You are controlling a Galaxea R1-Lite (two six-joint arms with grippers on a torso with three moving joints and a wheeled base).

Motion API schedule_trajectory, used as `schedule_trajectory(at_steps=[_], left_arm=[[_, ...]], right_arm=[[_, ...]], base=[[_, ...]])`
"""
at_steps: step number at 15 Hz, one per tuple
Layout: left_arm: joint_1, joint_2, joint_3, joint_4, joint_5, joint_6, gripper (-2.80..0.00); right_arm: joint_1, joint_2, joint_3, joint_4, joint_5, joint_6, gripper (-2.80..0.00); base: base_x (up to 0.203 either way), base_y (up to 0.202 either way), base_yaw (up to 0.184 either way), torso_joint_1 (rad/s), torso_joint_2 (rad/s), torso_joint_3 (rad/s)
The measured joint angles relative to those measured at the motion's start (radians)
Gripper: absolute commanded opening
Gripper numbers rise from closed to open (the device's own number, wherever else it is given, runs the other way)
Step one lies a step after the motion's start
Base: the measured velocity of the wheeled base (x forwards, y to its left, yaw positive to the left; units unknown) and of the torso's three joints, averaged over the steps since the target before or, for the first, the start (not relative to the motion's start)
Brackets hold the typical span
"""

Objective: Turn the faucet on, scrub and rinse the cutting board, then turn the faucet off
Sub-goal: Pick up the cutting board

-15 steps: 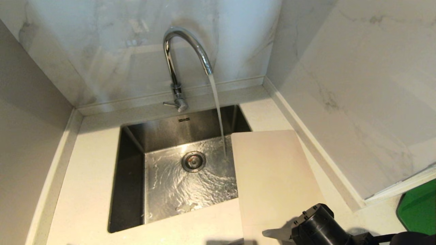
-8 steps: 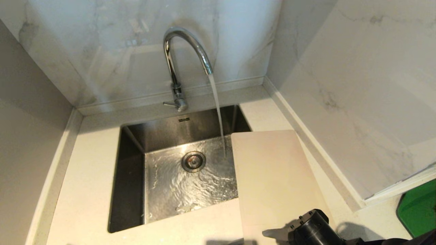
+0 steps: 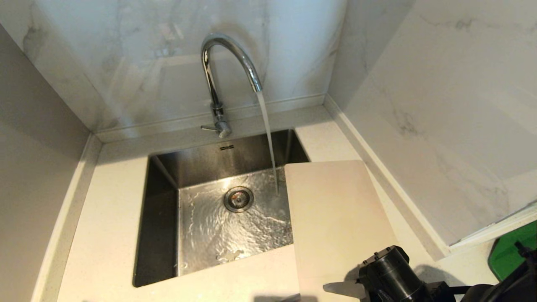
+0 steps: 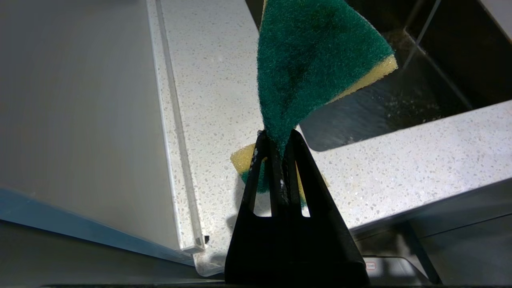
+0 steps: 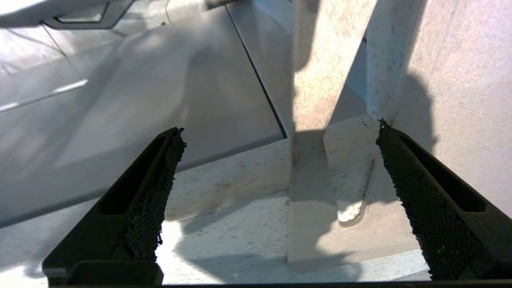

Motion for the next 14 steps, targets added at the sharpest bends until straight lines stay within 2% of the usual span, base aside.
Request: schedule_trajectory(at_steps=[9, 14], left_arm=[[0.000, 0.000, 0.000, 0.000, -0.001, 0.000, -2.80], [0.000, 0.000, 0.000, 0.000, -0.001, 0.000, -2.80]], right_arm=[[-0.005, 0.034, 0.007, -0.009, 0.000, 0.001, 0.00], [-0.005, 0.097, 0.020, -0.089, 0.003, 0.002, 0.00]], base=[[0.000, 0.000, 0.000, 0.000, 0.00, 0.000], [0.000, 0.000, 0.000, 0.000, 0.00, 0.000]])
